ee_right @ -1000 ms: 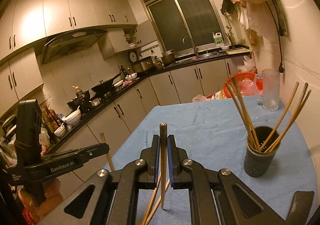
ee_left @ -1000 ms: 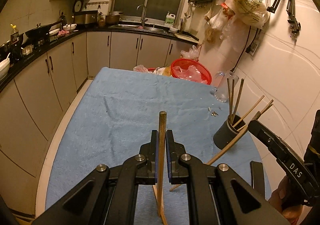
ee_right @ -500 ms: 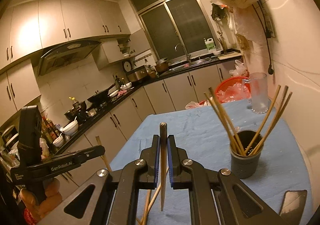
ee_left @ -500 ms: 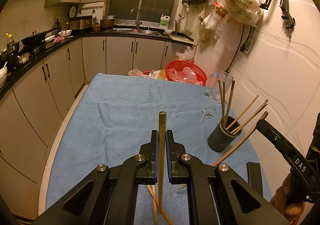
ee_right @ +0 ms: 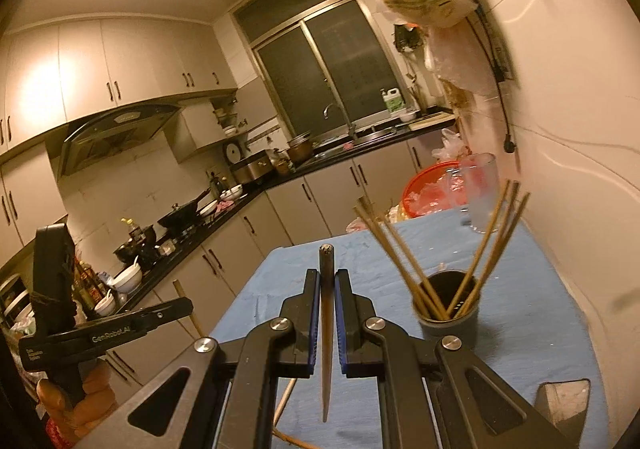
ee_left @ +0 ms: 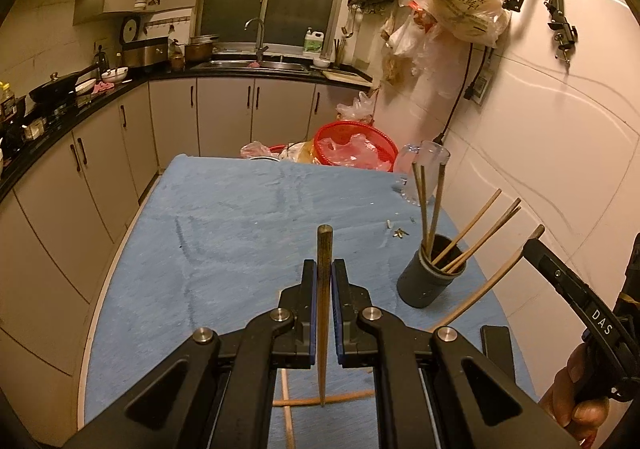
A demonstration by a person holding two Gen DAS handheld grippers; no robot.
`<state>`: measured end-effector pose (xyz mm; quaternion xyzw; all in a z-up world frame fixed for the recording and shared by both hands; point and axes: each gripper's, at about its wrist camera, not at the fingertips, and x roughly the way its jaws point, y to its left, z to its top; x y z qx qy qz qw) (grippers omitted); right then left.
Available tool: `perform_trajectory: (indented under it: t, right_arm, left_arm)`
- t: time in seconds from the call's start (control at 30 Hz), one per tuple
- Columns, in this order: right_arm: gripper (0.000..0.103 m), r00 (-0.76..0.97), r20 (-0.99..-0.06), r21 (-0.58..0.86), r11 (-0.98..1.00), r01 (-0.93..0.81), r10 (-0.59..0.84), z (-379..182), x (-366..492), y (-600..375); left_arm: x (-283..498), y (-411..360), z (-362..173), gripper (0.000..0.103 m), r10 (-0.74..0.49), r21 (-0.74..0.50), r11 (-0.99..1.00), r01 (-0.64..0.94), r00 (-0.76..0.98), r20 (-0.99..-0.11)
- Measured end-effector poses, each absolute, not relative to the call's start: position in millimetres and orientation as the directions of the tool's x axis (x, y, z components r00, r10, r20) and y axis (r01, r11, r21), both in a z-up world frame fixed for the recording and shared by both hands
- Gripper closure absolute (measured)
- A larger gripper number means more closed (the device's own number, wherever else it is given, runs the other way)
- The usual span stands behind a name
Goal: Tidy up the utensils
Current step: 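Lift the chopsticks upright with both tools and carry them over the black holder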
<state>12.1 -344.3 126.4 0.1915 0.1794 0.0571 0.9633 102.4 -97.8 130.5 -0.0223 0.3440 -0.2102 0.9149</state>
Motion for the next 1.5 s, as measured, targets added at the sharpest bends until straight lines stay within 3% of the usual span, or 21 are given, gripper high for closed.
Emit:
perform_trajectory:
  t: [0.83,1.5]
  right_arm:
    - [0.095,0.969,-0.243,0.39,0.919,0.052,0.048,159.3,-11.5,-406.3]
    - [0.095,0.986,-0.154,0.352,0.929,0.116,-0.065,215.0,12.5,-436.5]
  left_arm:
    - [106.0,-170.0,165.0,0.096,-0.471,-0.153,0.861,0.486,0.645,-0.602]
    - [121.0,-224.9,224.7,0.096,-0.563,-0.168,0.809,0.564,0.661,-0.496]
